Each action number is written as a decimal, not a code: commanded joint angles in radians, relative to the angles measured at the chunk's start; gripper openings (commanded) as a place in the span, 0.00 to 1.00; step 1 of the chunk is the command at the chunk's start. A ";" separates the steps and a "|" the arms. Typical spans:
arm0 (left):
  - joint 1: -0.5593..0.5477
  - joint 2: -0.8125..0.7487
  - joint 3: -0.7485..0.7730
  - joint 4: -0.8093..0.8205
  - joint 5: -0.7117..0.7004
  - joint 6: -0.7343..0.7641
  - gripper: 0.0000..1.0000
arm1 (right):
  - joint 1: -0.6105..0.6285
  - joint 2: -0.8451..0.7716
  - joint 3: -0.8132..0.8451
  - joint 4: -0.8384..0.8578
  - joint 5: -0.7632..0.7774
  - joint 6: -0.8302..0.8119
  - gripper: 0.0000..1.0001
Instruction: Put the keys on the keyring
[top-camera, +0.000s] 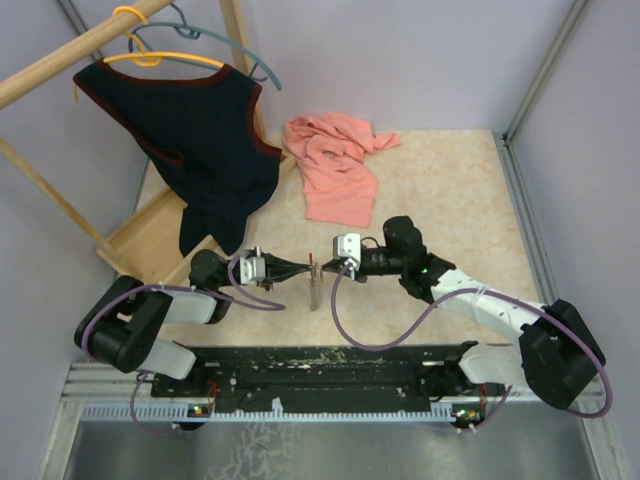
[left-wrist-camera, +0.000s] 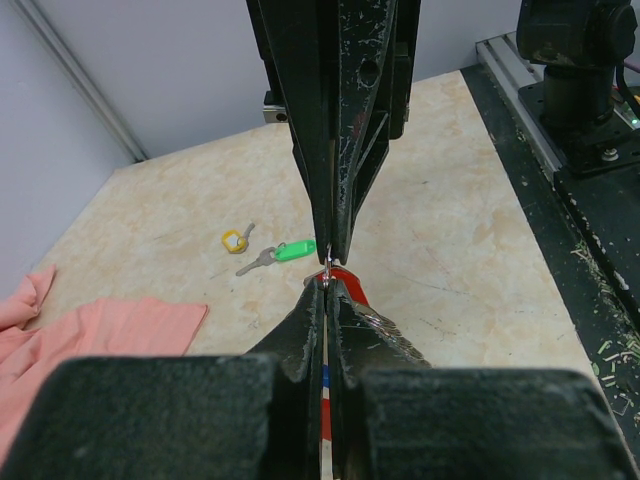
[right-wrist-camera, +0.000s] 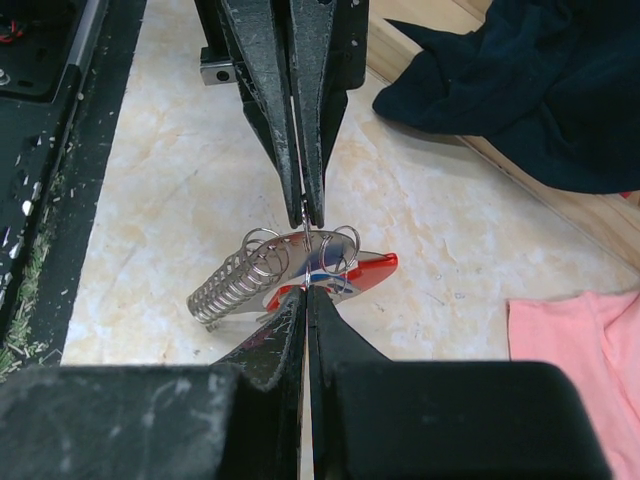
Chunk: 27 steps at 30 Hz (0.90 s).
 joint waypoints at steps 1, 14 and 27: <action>0.003 -0.011 0.002 0.023 0.023 0.009 0.00 | 0.013 -0.016 0.061 0.053 -0.038 0.013 0.00; 0.004 -0.009 0.002 0.024 0.023 0.005 0.00 | 0.013 -0.015 0.060 0.057 -0.054 0.021 0.00; 0.003 -0.022 -0.002 0.009 0.015 0.021 0.00 | 0.013 -0.023 0.060 0.006 -0.024 0.014 0.00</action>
